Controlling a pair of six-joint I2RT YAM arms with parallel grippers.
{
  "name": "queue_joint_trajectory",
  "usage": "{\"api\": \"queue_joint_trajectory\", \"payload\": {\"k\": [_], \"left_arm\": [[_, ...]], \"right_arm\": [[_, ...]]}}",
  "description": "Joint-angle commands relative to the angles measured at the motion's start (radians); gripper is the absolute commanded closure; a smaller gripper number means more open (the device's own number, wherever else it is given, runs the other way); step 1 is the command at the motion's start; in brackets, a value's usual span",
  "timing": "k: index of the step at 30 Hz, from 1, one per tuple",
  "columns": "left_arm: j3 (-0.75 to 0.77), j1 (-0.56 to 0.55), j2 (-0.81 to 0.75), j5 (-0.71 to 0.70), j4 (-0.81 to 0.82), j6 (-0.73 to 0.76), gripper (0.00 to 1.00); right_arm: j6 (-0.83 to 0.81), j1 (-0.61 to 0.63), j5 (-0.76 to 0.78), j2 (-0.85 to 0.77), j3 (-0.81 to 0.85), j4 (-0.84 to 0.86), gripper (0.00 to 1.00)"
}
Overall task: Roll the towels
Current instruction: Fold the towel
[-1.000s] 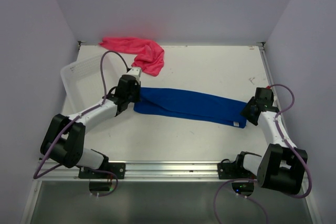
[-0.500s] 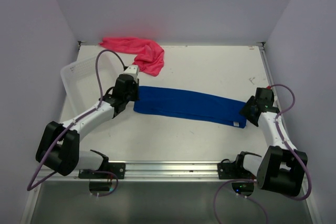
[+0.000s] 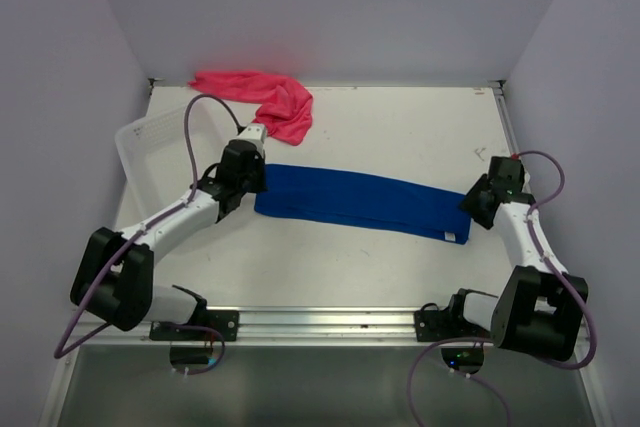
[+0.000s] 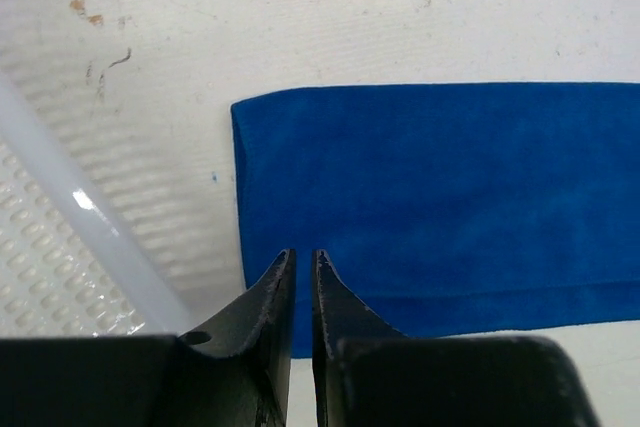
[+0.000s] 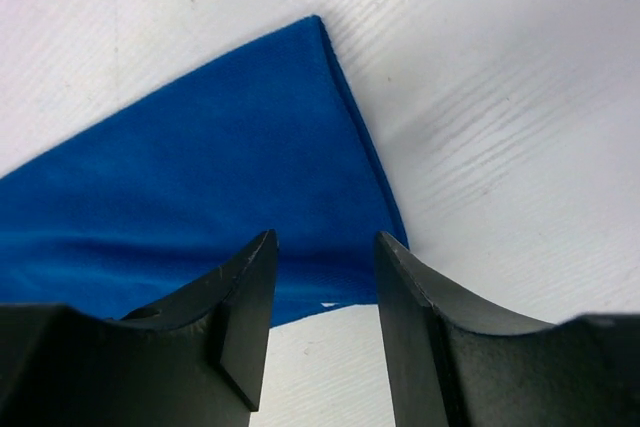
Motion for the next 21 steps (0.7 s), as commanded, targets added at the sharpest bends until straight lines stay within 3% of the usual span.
{"api": "queue_joint_trajectory", "payload": {"k": [1, 3, 10, 14, 21], "left_arm": [[0.064, -0.013, 0.045, 0.061, 0.059, -0.029, 0.86], [0.090, -0.022, 0.059, 0.072, 0.059, -0.028, 0.86], [0.144, -0.061, 0.102, 0.144, 0.057, -0.005, 0.87], [0.147, -0.073, 0.081, 0.187, 0.034, -0.005, 0.84], [0.186, -0.073, -0.024, 0.180, -0.108, 0.072, 0.78]], "right_arm": [[0.006, -0.003, -0.054, 0.019, 0.070, 0.006, 0.53], [-0.015, -0.002, -0.168, 0.016, 0.062, 0.033, 0.56], [-0.038, 0.085, -0.269, -0.004, 0.050, 0.050, 0.66], [-0.083, 0.269, -0.217, -0.002, 0.062, 0.029, 0.66], [-0.162, 0.538, -0.223, 0.073, 0.133, 0.150, 0.68]]}}
